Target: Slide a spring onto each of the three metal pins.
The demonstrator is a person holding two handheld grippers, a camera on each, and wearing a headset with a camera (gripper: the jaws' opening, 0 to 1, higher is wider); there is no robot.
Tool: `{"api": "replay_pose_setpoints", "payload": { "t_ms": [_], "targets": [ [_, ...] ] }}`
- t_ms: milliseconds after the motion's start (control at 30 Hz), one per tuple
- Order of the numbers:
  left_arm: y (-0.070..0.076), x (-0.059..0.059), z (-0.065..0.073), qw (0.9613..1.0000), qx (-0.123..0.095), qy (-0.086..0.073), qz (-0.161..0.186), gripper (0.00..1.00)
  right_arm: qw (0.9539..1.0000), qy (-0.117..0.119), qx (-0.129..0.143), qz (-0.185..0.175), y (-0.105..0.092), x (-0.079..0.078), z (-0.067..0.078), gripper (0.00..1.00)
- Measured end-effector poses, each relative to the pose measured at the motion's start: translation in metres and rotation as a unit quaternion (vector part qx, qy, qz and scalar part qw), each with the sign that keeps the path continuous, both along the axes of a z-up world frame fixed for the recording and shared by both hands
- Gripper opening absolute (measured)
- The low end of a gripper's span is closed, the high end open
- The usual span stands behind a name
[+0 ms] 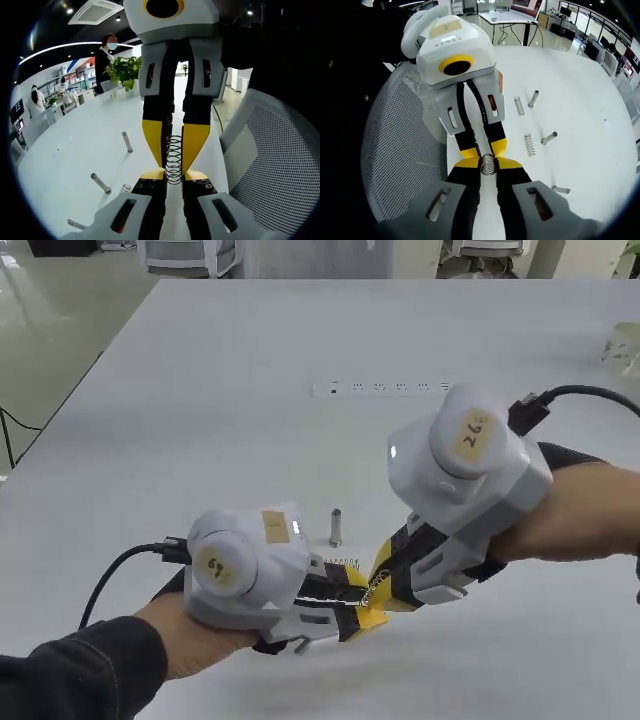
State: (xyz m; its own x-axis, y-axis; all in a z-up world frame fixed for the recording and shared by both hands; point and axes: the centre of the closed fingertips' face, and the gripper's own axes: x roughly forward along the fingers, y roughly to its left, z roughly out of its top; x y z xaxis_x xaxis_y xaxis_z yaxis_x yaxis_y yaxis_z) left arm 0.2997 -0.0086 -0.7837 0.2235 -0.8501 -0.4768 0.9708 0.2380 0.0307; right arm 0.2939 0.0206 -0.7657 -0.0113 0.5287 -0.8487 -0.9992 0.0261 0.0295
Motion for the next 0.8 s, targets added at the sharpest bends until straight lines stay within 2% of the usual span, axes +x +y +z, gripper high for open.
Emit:
{"api": "replay_pose_setpoints", "payload": {
  "t_ms": [333,800],
  "targets": [
    [0.0015,0.001,-0.001,1.0,0.004,0.0,0.004,0.09,1.0,0.0,-0.006,0.002,0.0001,0.0013,-0.0011,0.12],
    [0.0032,0.0009,0.0005,0.9996,-0.011,0.017,0.02,0.28,0.9999,-0.004,-0.01,-0.007,-0.0067,0.0056,-0.001,0.12]
  ]
}}
